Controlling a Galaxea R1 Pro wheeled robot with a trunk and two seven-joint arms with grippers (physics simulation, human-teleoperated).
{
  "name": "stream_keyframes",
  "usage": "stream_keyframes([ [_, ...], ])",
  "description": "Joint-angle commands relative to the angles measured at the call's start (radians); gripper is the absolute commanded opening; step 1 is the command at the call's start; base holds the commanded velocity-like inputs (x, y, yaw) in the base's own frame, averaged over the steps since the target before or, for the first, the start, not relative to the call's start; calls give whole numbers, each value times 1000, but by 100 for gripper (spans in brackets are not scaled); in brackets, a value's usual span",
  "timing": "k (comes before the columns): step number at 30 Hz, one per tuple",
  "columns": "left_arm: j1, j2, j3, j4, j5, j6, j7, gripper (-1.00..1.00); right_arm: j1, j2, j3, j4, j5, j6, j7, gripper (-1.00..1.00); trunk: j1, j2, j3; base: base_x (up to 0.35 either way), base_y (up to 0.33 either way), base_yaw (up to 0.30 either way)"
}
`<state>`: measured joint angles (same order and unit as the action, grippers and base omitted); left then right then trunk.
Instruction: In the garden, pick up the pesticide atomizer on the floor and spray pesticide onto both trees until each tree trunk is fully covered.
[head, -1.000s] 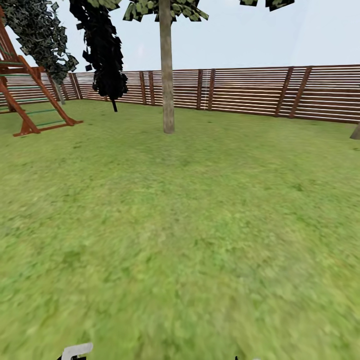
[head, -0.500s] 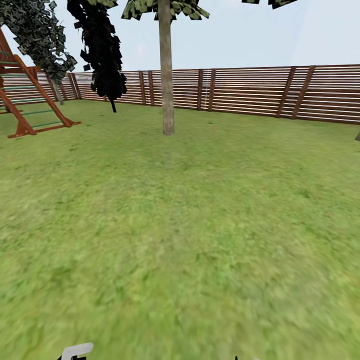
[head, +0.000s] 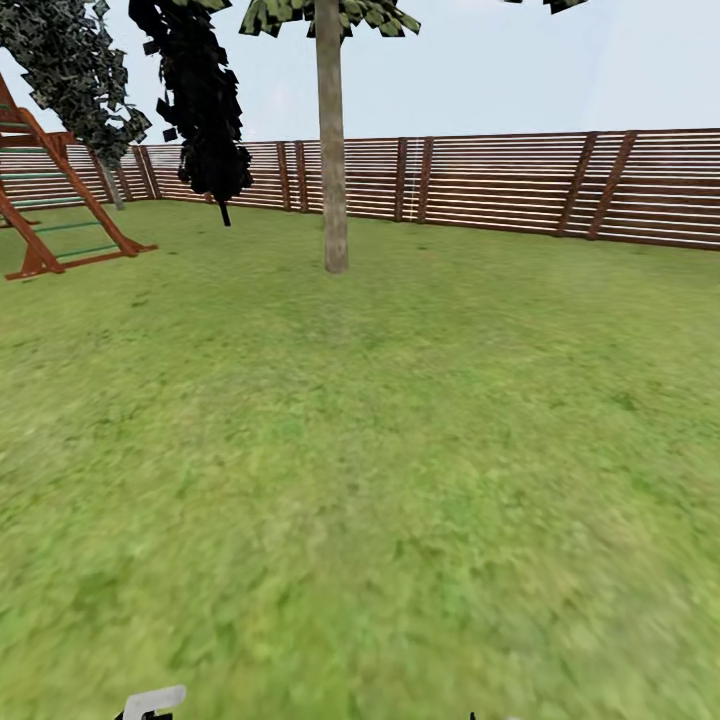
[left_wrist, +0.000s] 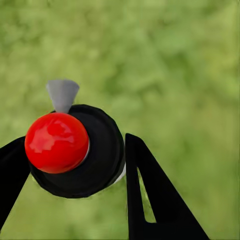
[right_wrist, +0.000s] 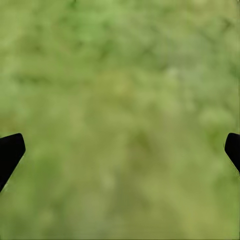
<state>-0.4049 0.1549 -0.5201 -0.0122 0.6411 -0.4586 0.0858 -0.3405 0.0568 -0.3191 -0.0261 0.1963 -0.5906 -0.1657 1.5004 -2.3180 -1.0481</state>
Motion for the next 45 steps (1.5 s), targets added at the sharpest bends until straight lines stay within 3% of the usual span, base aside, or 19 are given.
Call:
stream_keyframes([
  [1, 0, 0, 0, 0, 0, 0, 0, -100, 0, 0, 0, 0, 0, 0, 0, 100, 0, 0, 0, 339, 0, 0],
  [45, 0, 0, 0, 0, 0, 0, 0, -100, 0, 0, 0, 0, 0, 0, 0, 100, 0, 0, 0, 339, 0, 0],
])
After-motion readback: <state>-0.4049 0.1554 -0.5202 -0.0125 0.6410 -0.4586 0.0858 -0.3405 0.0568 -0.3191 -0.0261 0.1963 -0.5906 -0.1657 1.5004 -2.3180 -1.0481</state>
